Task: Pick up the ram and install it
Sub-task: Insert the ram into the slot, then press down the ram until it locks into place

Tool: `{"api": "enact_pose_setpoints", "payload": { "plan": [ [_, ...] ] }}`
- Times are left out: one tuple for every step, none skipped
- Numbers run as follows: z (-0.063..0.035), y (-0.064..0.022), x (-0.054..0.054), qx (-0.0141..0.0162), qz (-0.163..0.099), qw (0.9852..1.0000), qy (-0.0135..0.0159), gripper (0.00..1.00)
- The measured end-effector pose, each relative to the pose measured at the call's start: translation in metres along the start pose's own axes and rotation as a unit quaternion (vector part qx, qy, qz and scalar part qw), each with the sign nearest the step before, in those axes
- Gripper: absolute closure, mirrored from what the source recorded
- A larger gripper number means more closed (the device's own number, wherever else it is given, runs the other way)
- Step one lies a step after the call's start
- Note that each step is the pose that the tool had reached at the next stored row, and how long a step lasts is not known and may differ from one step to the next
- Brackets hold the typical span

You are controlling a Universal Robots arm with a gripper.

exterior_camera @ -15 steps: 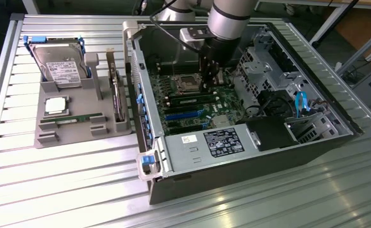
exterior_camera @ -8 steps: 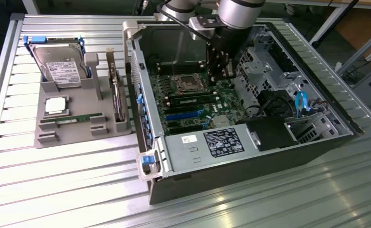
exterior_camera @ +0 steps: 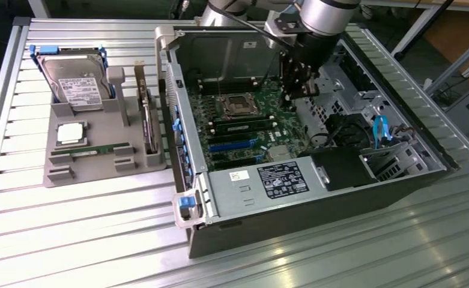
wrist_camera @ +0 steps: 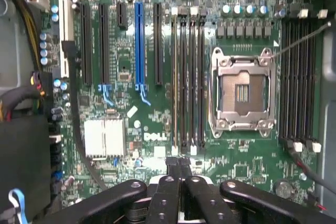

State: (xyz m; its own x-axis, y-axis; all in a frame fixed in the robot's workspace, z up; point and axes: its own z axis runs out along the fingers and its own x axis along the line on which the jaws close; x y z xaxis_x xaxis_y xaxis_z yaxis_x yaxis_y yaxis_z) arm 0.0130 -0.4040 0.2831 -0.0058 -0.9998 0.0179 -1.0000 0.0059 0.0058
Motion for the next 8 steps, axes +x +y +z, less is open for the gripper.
{"api": "enact_pose_setpoints", "payload": {
  "plan": [
    [-0.0014, -0.0003, 0.0, 0.0, 0.0, 1.0, -0.0001, 0.9],
    [-0.0031, -0.0008, 0.0, 0.0, 0.0, 1.0, -0.0001, 0.9],
    [-0.0044, -0.001, 0.0001, 0.0, 0.0, 1.0, -0.0001, 0.9],
    [-0.006, -0.0012, 0.0001, 0.0, 0.0, 1.0, -0.0002, 0.9],
    [-0.0059, -0.0013, 0.0001, 0.0, 0.0, 1.0, -0.0002, 0.9],
    [-0.0059, -0.0013, 0.0001, 0.0, 0.0, 1.0, -0.0002, 0.9],
    [-0.006, -0.0013, 0.0001, 0.0, 0.0, 1.0, -0.0002, 0.9],
    [-0.006, -0.0013, 0.0001, 0.0, 0.0, 1.0, -0.0001, 0.9]
  ]
}}
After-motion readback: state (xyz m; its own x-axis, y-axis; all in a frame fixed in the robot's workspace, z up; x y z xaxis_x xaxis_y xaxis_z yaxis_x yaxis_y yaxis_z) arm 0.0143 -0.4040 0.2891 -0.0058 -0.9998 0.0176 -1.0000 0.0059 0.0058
